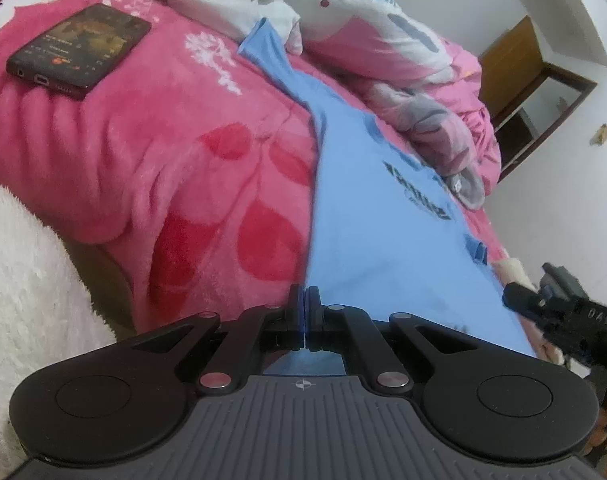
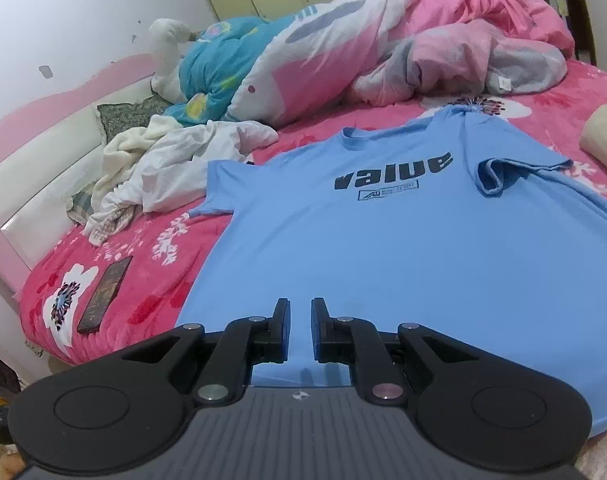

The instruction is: Fold clothes

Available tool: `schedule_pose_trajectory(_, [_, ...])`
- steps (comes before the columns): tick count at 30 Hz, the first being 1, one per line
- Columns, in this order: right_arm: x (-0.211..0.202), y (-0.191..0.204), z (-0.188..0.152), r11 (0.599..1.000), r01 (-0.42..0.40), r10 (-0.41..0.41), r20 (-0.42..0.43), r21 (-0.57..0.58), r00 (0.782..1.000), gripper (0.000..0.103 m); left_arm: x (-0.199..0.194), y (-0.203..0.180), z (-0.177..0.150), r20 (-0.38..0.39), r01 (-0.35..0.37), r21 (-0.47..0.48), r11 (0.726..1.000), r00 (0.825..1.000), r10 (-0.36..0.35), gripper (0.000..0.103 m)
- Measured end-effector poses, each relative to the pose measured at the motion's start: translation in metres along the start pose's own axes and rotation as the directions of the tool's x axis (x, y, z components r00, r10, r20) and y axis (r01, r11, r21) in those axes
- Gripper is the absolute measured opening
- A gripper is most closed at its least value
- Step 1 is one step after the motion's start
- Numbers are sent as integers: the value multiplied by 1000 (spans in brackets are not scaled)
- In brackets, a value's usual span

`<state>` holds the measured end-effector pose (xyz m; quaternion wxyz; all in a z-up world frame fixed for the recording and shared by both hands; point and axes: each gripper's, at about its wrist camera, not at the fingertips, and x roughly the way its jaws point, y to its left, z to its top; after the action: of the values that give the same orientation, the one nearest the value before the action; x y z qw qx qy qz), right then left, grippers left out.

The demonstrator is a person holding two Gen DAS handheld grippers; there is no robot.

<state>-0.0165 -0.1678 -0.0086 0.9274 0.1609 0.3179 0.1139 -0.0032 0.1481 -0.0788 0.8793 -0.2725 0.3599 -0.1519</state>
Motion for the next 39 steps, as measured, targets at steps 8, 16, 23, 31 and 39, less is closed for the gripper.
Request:
schedule_pose_trajectory(8, [1, -18, 2, 997, 48, -48, -1, 53, 999, 13, -13, 5, 6, 26, -48, 35, 998, 999, 47, 31])
schedule_pose_trajectory(16, [-9, -55, 6, 986, 114, -119, 33, 121, 992, 29, 5, -40, 42, 67, -21, 161, 987, 998, 10, 52])
schedule_pose_trajectory(23, [-21, -92, 20, 976, 179, -193, 107, 125, 975, 29, 59, -89, 95, 109, -80, 271, 959, 993, 52, 52])
schedule_pose_trajectory(31, [13, -100, 90, 986, 167, -165, 131, -8, 978, 29, 169, -115, 176, 150, -159, 354, 922, 982, 112, 52])
schedule_pose_trajectory(39, [158, -28, 202, 953, -6, 16, 30, -302, 999, 26, 264, -73, 223, 228, -271, 285, 919, 951, 210, 52])
